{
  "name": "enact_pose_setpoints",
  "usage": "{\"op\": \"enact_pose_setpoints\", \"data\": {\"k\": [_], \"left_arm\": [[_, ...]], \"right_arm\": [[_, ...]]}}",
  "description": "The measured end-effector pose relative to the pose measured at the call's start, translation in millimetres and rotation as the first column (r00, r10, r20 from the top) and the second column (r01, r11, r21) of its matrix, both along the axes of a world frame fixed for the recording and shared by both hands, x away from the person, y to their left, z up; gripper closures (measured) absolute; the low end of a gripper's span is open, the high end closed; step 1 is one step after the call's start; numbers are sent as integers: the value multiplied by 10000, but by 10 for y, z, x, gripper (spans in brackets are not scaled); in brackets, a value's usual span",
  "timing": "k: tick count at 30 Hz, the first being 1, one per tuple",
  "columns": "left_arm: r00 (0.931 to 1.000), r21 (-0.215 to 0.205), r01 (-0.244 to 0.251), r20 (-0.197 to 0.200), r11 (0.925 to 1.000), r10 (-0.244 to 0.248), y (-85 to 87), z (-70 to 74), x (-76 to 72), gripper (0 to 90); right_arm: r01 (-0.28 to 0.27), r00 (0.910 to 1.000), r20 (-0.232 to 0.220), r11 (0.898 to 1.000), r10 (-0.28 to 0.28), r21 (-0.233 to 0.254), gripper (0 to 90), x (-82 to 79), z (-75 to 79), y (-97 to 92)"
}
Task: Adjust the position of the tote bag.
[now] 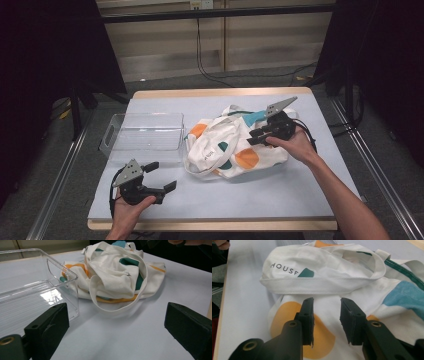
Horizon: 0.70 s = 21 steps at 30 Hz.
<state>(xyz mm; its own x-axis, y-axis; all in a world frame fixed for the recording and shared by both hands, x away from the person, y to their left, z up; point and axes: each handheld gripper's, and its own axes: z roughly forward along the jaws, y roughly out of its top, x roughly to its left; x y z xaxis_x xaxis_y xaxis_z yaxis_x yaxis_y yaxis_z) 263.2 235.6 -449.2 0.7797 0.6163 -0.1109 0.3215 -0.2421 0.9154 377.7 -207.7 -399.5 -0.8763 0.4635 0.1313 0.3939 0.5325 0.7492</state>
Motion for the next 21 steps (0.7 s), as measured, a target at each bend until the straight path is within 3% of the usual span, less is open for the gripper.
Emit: {"op": "enact_pose_setpoints", "data": {"k": [11,15,21], "left_arm": [[9999,-37,154,-29,9999,-154,3,-8,20,56],[9999,-43,98,-86,9999,-99,-3,-10,17,56],[9995,-188,211,-223,9996,-216,-15,-34,42,54]], "right_arm": [[-241,9997,30,9954,245,-931,572,295,124,191],[-285,9996,-16,9942,285,-1035,554,386,160,229],[-529,9972,-595,9889,450,-1385,526,621,107,338]]}}
